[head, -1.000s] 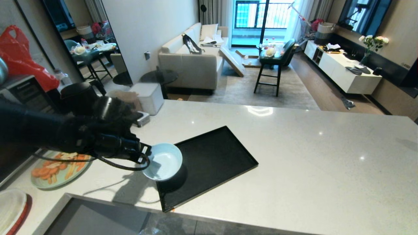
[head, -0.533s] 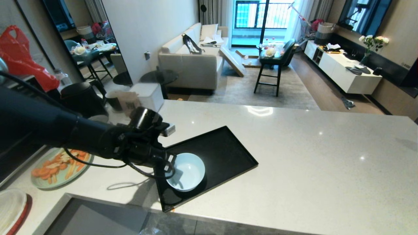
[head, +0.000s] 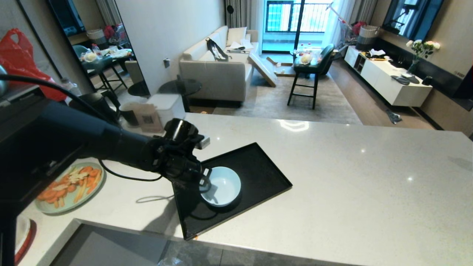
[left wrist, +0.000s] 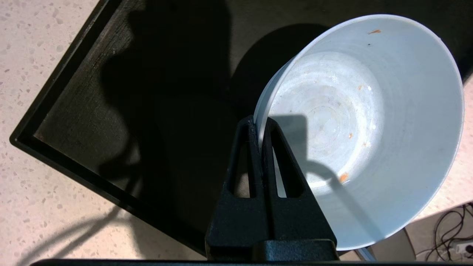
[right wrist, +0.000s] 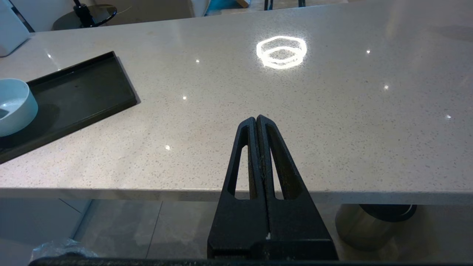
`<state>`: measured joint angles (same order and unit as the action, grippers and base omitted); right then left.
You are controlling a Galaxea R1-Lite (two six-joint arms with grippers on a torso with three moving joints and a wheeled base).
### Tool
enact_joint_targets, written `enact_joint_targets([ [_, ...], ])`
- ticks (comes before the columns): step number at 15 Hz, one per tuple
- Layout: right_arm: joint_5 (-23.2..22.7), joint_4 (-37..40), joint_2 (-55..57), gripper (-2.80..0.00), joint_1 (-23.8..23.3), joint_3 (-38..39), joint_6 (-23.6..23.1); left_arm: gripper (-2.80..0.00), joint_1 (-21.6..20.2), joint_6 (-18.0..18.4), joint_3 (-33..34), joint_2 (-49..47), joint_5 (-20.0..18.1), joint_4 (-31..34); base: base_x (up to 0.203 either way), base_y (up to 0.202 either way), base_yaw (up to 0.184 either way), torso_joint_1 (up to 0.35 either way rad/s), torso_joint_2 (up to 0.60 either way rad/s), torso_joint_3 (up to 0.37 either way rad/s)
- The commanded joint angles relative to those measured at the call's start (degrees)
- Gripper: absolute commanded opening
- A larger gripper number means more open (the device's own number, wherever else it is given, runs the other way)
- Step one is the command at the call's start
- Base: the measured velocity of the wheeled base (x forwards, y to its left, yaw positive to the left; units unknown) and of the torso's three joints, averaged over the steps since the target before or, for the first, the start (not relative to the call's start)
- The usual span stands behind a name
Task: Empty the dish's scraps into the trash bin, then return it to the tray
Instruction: Put the bowl back to the table
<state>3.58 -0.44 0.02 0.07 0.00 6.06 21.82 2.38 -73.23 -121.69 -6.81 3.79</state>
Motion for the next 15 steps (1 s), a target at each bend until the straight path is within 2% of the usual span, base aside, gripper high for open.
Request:
enact_joint_targets([
  [1, 0.03, 0.00, -0.02, -2.80, 0.01, 0.00, 0.01, -2.80, -0.86, 0.24, -1.88, -3.02, -0.11, -0.01, 0.000, 0.000, 0.000, 0.000, 0.00, 0.000],
  [7, 0.03, 0.00, -0.02, -2.80, 0.01, 0.00, 0.02, -2.80, -1.17, 0.17, -4.99, -5.58, -0.22, -0.01, 0.000, 0.000, 0.000, 0.000, 0.00, 0.000],
  [15, 0.03, 0.00, -0.02, -2.80, 0.01, 0.00, 0.09, -2.80, -1.08, 0.08, -4.53, -5.31, -0.66, -0.01, 0.000, 0.000, 0.000, 0.000, 0.00, 0.000],
])
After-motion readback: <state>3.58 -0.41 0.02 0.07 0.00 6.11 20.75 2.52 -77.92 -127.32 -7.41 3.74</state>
